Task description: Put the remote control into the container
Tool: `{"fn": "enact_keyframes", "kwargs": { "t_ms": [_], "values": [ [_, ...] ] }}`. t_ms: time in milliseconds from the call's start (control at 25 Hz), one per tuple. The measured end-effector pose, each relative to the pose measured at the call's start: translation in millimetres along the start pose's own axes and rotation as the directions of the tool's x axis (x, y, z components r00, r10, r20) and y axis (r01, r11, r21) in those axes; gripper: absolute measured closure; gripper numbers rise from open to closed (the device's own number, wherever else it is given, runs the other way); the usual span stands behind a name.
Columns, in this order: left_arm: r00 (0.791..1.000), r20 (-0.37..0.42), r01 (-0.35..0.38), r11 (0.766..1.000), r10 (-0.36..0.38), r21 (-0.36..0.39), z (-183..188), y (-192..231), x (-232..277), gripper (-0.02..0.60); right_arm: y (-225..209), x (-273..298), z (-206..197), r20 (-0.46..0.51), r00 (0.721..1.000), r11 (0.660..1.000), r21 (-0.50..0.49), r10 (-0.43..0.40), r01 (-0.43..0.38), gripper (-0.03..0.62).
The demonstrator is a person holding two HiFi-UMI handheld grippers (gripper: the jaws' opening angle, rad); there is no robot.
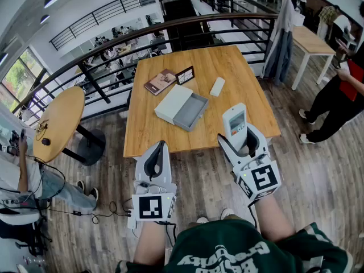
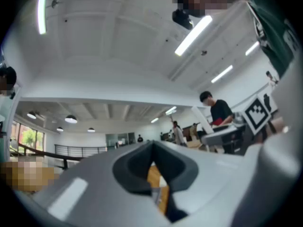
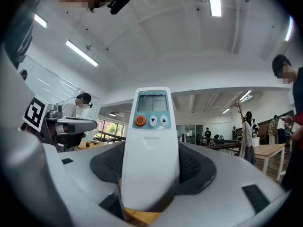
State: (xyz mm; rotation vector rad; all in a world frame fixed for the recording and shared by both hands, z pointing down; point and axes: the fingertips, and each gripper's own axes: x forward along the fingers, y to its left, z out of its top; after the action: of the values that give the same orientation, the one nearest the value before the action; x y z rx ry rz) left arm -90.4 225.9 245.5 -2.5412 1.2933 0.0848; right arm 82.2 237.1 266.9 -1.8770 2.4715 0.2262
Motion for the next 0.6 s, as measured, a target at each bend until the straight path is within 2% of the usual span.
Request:
{"fn": "enact_keyframes", "kwargs": {
  "t_ms": [600],
  "values": [
    [1.0,-0.001,0.005,1.0,-0.005,-0.005,7,-17,8,0.581,-17,-10,-4,-0.005,1.0,0.998,0.055,-0.001,0.001,0.298]
  ]
}}
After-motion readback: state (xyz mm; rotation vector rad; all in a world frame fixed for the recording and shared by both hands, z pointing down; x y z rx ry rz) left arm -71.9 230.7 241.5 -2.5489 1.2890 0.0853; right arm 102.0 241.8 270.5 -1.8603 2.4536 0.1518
